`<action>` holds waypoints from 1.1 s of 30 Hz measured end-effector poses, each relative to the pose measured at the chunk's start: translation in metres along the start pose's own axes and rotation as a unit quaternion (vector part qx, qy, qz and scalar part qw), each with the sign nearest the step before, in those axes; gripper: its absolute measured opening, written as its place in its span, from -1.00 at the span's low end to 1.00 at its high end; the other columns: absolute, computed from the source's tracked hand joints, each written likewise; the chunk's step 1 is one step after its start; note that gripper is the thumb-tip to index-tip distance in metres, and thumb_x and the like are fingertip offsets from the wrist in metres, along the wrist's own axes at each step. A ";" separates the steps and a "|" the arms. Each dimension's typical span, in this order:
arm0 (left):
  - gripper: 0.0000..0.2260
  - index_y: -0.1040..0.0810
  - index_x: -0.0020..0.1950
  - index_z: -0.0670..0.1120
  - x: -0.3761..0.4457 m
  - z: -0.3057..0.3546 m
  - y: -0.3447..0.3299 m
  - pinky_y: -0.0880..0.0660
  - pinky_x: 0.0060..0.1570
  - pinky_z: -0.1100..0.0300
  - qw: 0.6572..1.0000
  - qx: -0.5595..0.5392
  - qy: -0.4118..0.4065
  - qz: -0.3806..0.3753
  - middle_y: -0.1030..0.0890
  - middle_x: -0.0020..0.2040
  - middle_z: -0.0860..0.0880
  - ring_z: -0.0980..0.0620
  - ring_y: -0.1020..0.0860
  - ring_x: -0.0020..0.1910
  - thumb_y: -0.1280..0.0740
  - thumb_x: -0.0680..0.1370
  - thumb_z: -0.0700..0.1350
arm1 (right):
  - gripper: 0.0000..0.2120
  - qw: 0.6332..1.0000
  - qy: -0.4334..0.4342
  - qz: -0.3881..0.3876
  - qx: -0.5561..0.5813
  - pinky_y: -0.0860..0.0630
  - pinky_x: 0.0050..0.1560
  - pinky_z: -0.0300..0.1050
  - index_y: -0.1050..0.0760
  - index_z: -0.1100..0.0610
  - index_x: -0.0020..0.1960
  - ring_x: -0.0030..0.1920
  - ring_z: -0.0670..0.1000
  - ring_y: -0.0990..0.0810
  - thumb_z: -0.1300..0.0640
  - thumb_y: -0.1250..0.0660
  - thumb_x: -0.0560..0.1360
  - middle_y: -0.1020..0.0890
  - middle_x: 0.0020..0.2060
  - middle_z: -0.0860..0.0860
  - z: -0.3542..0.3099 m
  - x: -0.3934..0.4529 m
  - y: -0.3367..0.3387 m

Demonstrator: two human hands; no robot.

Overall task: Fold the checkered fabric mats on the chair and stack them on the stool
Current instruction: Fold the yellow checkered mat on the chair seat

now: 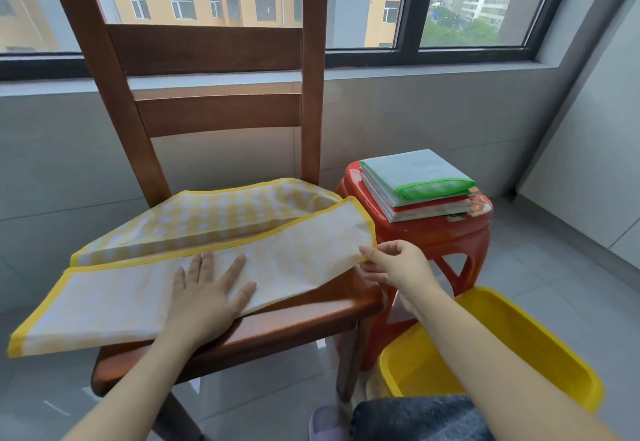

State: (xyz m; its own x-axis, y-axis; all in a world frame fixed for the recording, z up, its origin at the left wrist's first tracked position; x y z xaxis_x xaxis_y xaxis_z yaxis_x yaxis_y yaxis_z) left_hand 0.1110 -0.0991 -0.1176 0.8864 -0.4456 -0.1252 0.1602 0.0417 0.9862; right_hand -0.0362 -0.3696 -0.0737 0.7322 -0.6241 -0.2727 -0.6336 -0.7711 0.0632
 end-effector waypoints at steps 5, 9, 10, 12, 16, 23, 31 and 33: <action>-0.45 0.16 0.50 0.27 0.000 0.000 0.001 0.22 0.47 -0.10 1.000 0.000 -0.001 0.001 0.16 0.56 -0.15 -0.10 0.22 0.54 0.12 0.54 0.32 | -0.89 0.994 -0.010 0.062 0.091 -0.65 -0.18 -0.11 -0.53 0.24 -0.14 -0.20 0.09 -0.67 0.27 -0.45 0.40 -0.66 -0.16 0.17 0.004 -0.003 0.001; -0.45 0.15 0.50 0.28 0.000 0.000 0.002 0.23 0.47 -0.09 1.000 -0.006 -0.003 0.005 0.15 0.56 -0.14 -0.10 0.21 0.54 0.11 0.53 0.33 | -0.91 0.988 0.000 0.108 0.108 -0.62 -0.17 -0.16 -0.59 0.27 -0.04 -0.19 0.05 -0.62 0.32 -0.36 0.46 -0.65 -0.14 0.13 0.004 -0.004 0.006; -0.45 0.15 0.50 0.28 0.000 0.000 0.001 0.23 0.47 -0.09 1.000 -0.008 -0.003 0.005 0.15 0.56 -0.14 -0.10 0.21 0.54 0.11 0.53 0.34 | -0.89 0.988 0.000 0.109 0.110 -0.61 -0.12 -0.13 -0.59 0.26 -0.02 -0.20 0.04 -0.61 0.32 -0.35 0.48 -0.65 -0.15 0.10 0.004 -0.004 0.005; -0.45 0.15 0.50 0.28 0.000 -0.001 0.001 0.23 0.47 -0.09 1.000 -0.007 -0.005 0.007 0.14 0.56 -0.14 -0.10 0.21 0.54 0.12 0.53 0.34 | -0.83 0.989 0.001 0.104 0.110 -0.61 -0.07 -0.10 -0.58 0.29 0.07 -0.20 0.04 -0.61 0.30 -0.33 0.50 -0.64 -0.19 0.06 0.005 -0.003 0.005; -0.45 0.15 0.50 0.28 0.000 -0.001 0.001 0.22 0.47 -0.09 1.000 -0.007 -0.005 0.008 0.15 0.57 -0.14 -0.09 0.21 0.54 0.13 0.53 0.34 | -0.81 0.987 -0.003 0.096 0.128 -0.61 -0.23 -0.21 -0.57 0.33 0.08 -0.18 0.08 -0.60 0.30 -0.33 0.50 -0.64 -0.20 0.14 0.006 0.000 0.008; -0.45 0.15 0.50 0.28 0.000 0.000 0.002 0.23 0.47 -0.08 1.000 -0.007 -0.005 0.007 0.15 0.57 -0.13 -0.08 0.21 0.54 0.12 0.53 0.34 | -0.96 0.995 -0.014 0.066 0.078 -0.36 -0.41 -0.32 -0.59 0.15 -0.16 -0.34 -0.11 -0.49 0.18 -0.42 0.44 -0.60 -0.34 0.00 -0.001 0.006 0.013; -0.45 0.16 0.50 0.27 0.000 -0.001 0.001 0.23 0.48 -0.08 1.000 0.000 -0.008 0.008 0.16 0.57 -0.13 -0.08 0.22 0.54 0.14 0.54 0.33 | -0.85 0.997 -0.053 -0.044 0.027 -0.28 -0.36 -0.25 -0.50 0.07 -0.17 -0.32 -0.09 -0.43 0.20 -0.24 0.55 -0.54 -0.30 -0.05 -0.005 0.012 0.011; -0.45 0.16 0.50 0.27 0.000 -0.001 0.001 0.23 0.48 -0.08 1.000 -0.003 -0.009 0.008 0.15 0.57 -0.13 -0.07 0.22 0.54 0.14 0.54 0.33 | -0.82 0.998 -0.036 -0.037 0.027 -0.27 -0.46 -0.30 -0.48 0.07 -0.19 -0.40 -0.10 -0.37 0.20 -0.22 0.57 -0.51 -0.33 -0.05 -0.006 0.012 0.008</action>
State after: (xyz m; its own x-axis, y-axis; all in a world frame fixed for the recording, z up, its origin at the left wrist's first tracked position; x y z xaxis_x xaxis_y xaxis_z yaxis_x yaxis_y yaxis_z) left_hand 0.1119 -0.0982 -0.1167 0.8810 -0.4608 -0.1075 0.1491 0.0547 0.9873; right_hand -0.0312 -0.3843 -0.0703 0.7587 -0.5533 -0.3438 -0.5924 -0.8055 -0.0111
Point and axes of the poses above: each hand's wrist, its own x-axis towards the middle knuckle, its own y-axis out of the back of the hand, z = x × y, the point moved 8 cm from there along x, towards the middle knuckle
